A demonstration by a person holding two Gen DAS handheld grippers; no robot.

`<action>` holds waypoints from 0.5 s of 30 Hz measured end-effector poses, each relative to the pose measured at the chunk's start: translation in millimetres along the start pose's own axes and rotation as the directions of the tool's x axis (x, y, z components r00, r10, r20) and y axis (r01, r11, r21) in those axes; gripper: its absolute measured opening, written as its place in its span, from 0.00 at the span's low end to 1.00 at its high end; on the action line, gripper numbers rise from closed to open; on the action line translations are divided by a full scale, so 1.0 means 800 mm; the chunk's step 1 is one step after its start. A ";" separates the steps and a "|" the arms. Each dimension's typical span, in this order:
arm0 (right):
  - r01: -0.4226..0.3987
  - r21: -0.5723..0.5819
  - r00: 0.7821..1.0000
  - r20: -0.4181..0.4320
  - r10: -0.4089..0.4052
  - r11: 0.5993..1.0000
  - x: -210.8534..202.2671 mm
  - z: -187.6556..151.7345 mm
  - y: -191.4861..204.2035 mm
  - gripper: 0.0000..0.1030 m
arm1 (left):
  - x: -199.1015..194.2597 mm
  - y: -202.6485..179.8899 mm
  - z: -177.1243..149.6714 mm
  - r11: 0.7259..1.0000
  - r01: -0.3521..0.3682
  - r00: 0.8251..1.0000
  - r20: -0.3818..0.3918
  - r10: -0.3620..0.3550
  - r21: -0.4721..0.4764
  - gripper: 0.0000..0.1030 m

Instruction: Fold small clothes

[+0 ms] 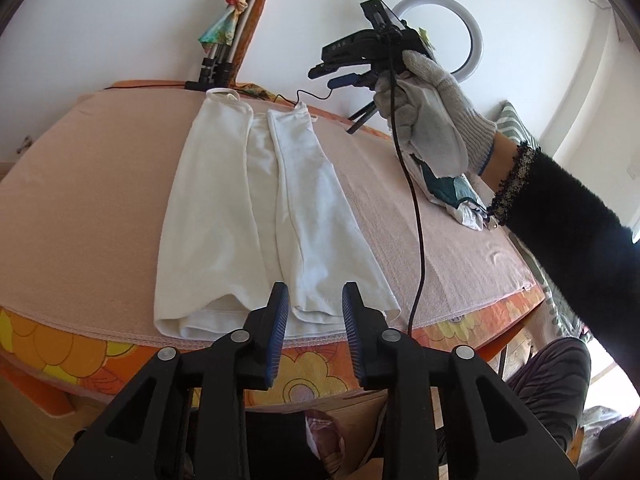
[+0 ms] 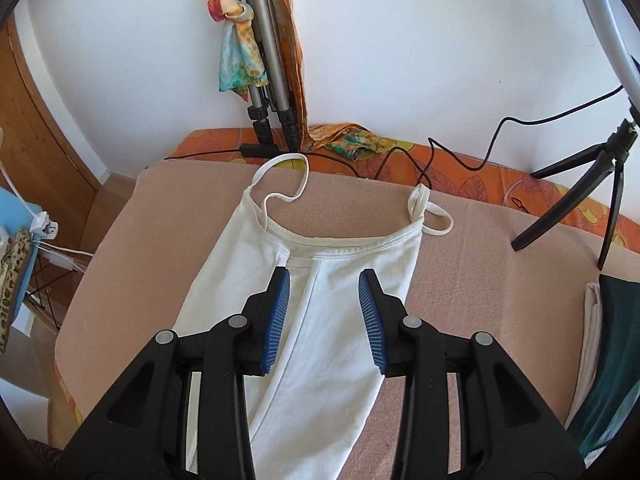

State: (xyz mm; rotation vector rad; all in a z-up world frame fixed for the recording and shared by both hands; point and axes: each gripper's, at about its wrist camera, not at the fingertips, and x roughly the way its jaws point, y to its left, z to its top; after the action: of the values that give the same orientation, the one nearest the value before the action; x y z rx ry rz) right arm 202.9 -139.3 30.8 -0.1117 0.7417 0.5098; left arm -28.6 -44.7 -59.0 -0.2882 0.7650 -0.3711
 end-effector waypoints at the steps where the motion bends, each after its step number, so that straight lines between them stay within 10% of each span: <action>1: -0.006 0.013 1.000 0.010 0.006 1.000 -0.016 -0.008 -0.004 0.37 | -0.008 0.003 0.004 1.000 -0.004 1.000 0.008 0.004 0.004 0.28; 15: -0.085 -0.034 0.995 -0.054 0.083 0.996 -0.109 -0.208 0.038 0.32 | 0.016 0.080 0.048 0.993 -0.102 0.984 -0.142 0.108 0.053 0.28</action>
State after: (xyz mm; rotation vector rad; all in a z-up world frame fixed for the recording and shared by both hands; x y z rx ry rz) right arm 31.4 -193.0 -31.2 -0.1289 0.7907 0.6026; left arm 21.7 11.7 -65.0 -0.1782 0.9091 -0.3116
